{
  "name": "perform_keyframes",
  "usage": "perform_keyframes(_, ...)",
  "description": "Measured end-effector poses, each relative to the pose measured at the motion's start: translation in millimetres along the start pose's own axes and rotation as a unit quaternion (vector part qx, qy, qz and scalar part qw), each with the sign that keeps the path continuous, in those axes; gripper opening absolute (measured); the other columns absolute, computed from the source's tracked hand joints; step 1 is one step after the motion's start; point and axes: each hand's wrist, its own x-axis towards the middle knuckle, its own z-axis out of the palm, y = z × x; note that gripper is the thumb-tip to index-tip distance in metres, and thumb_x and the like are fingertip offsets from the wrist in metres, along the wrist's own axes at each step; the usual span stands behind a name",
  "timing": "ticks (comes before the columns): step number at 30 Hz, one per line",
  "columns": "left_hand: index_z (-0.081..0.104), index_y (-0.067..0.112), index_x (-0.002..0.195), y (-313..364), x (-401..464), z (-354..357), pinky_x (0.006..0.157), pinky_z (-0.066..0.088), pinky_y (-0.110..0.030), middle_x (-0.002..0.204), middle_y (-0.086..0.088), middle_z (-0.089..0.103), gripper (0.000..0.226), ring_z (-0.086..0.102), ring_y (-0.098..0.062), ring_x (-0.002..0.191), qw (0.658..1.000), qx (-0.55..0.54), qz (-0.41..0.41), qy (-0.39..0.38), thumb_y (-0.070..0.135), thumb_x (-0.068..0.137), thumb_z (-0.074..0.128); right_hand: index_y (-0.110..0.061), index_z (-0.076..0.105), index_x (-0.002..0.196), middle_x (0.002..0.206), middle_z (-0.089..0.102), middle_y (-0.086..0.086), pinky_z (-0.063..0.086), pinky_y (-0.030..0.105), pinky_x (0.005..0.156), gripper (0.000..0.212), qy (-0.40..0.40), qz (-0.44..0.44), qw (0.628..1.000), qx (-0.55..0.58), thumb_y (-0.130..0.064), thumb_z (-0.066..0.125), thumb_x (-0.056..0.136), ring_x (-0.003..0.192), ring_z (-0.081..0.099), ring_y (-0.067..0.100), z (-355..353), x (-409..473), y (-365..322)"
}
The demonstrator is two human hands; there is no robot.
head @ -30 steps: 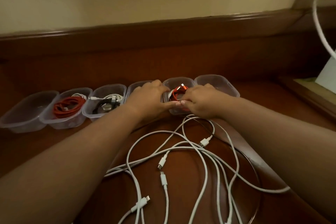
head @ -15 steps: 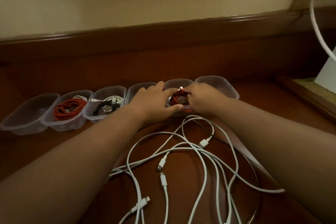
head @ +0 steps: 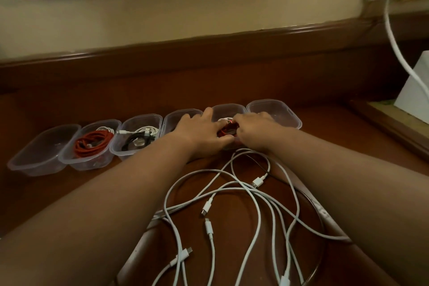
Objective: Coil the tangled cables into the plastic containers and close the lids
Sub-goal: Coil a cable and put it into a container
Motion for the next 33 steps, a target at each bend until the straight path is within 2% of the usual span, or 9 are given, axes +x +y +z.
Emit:
perform_keyframes(7,0.013,0.037,0.157,6,-2,-16,0.114,0.02,-0.054,0.164,-0.011,0.009,0.077,0.022,-0.037,0.147,0.999,0.004,-0.025,-0.047,0.076,0.091,0.023,-0.018,0.043,0.131,0.134,0.056,0.01,0.018,0.049,0.117,0.037,-0.015,0.021,0.999,0.045,-0.034,0.052,0.098,0.133,0.041,0.031,-10,-10,-5)
perform_keyframes(12,0.005,0.027,0.158,12,-37,-31,0.113,0.03,-0.055,0.162,-0.008,0.021,0.096,0.029,-0.033,0.145,0.993,-0.105,-0.045,-0.016,0.074,0.087,0.047,-0.018,0.049,0.128,0.126,0.055,0.006,0.044,0.037,0.092,0.035,0.059,0.027,0.991,0.117,-0.015,0.057,0.094,0.11,0.054,0.026,-9,-50,-30)
perform_keyframes(14,0.026,0.026,0.155,20,-73,-30,0.106,0.042,-0.048,0.146,-0.006,0.044,0.078,0.048,-0.028,0.13,0.984,-0.176,-0.023,0.035,0.059,0.091,0.056,-0.019,0.053,0.125,0.119,0.056,0.004,0.051,0.037,0.087,0.032,0.06,0.02,0.986,0.156,-0.009,0.054,0.093,0.101,0.056,0.021,-3,-79,-39)
perform_keyframes(17,0.067,0.023,0.112,31,-129,-19,0.086,0.054,-0.041,0.103,0.003,0.067,0.028,0.064,-0.017,0.094,0.973,-0.224,0.01,0.054,0.042,0.093,0.061,-0.021,0.065,0.111,0.113,0.059,0.001,0.051,0.036,0.085,0.025,0.034,-0.029,0.991,0.126,-0.01,0.052,0.092,0.101,0.056,0.02,4,-124,-48)
perform_keyframes(19,0.069,0.022,0.092,39,-167,-11,0.079,0.055,-0.037,0.089,0.004,0.069,0.016,0.063,-0.012,0.082,0.968,-0.246,0.028,0.026,0.036,0.094,0.062,-0.024,0.066,0.099,0.108,0.058,-0.002,0.05,0.036,0.086,0.022,0.003,-0.058,0.992,0.112,-0.009,0.053,0.09,0.103,0.055,0.021,3,-157,-55)
perform_keyframes(22,0.066,0.028,0.089,55,-217,-5,0.077,0.054,-0.032,0.087,0.009,0.067,0.011,0.063,-0.006,0.081,0.953,-0.288,0.069,-0.063,0.038,0.093,0.065,-0.027,0.06,0.091,0.105,0.052,-0.004,0.048,0.028,0.076,0.018,-0.053,-0.067,0.986,0.143,-0.009,0.059,0.089,0.097,0.053,0.017,-3,-200,-65)
perform_keyframes(24,0.064,0.03,0.1,67,-242,0,0.079,0.055,-0.031,0.092,0.01,0.065,0.022,0.062,-0.004,0.083,0.95,-0.286,0.077,-0.102,0.048,0.087,0.068,-0.027,0.059,0.1,0.111,0.052,-0.002,0.047,0.027,0.077,0.015,-0.077,-0.081,0.985,0.134,-0.015,0.062,0.09,0.099,0.053,0.016,-6,-222,-72)
perform_keyframes(28,0.06,0.031,0.103,83,-262,12,0.091,0.041,-0.038,0.09,0.013,0.06,0.026,0.058,-0.009,0.089,0.988,-0.139,0.057,-0.019,0.049,0.086,0.067,-0.023,0.052,0.131,0.129,0.047,0.002,0.042,0.026,0.081,0.043,-0.102,-0.083,0.988,0.085,-0.011,0.06,0.091,0.11,0.049,0.018,-7,-248,-84)
perform_keyframes(33,0.061,0.028,0.095,78,-268,-8,0.092,0.042,-0.04,0.089,0.008,0.063,0.007,0.059,-0.015,0.09,0.969,-0.23,-0.016,0.093,0.035,0.092,0.062,-0.023,0.033,0.149,0.149,0.037,0.006,0.041,0.037,0.104,0.07,-0.034,-0.039,0.993,0.105,-0.016,0.067,0.088,0.134,0.039,0.027,-15,-261,-93)
